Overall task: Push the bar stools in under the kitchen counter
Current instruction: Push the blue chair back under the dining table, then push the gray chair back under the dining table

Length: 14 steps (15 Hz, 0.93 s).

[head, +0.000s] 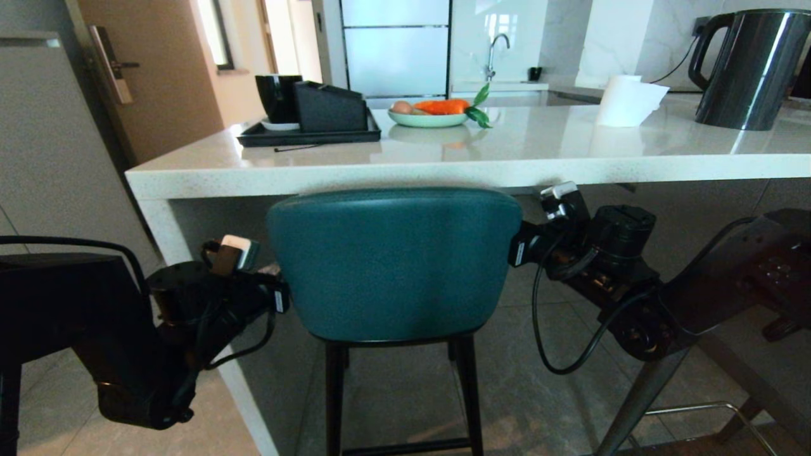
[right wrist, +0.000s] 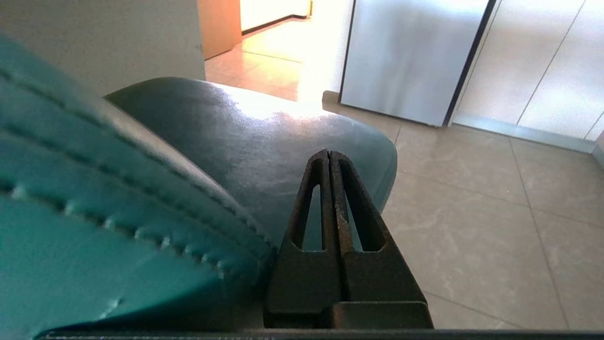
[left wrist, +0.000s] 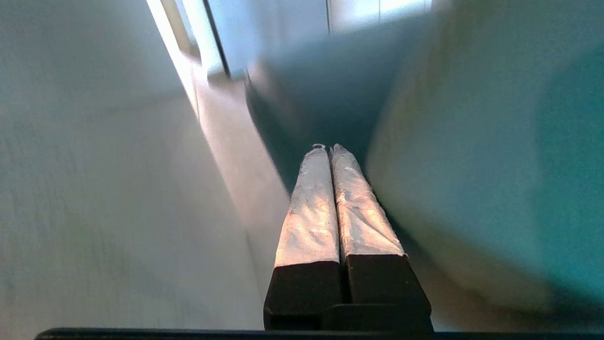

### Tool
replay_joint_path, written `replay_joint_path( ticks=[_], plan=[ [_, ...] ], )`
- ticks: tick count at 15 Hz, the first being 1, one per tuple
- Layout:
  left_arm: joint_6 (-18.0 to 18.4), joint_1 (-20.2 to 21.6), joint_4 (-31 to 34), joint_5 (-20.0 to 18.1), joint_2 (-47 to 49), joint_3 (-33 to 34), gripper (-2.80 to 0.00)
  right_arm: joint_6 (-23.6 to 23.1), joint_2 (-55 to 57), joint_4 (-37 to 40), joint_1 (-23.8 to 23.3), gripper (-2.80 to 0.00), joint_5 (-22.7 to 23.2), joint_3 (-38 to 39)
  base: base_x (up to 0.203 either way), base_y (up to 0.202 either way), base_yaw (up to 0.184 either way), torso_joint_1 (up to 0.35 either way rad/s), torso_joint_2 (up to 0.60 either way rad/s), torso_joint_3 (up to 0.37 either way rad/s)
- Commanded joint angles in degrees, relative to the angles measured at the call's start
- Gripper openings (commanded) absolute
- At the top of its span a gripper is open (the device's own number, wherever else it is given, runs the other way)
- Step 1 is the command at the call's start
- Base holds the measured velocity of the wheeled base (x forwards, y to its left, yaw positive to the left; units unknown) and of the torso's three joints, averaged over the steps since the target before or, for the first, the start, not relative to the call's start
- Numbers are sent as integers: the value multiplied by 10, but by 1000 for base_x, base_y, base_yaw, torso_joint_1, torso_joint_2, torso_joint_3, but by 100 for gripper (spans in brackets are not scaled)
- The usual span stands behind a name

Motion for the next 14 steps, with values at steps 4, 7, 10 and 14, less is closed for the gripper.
replay_joint_path(
  ticks=[4,7,10,14],
  plan=[
    [-32,22,3,-9,-66,48,-280,5,-58,-4,-4,-280,0,30,0,0,0,0,0,0],
    [-39,84,3,-35,-86,42,-280,25,-110,-4,-34,-280,5,60,0,0,0,0,0,0],
    [-48,132,3,-97,-140,90,-280,55,-171,-4,-58,-280,11,139,0,0,0,0,0,0],
    [-106,149,3,-122,-242,158,-280,66,-304,-9,-71,-280,10,288,0,0,0,0,0,0]
  ],
)
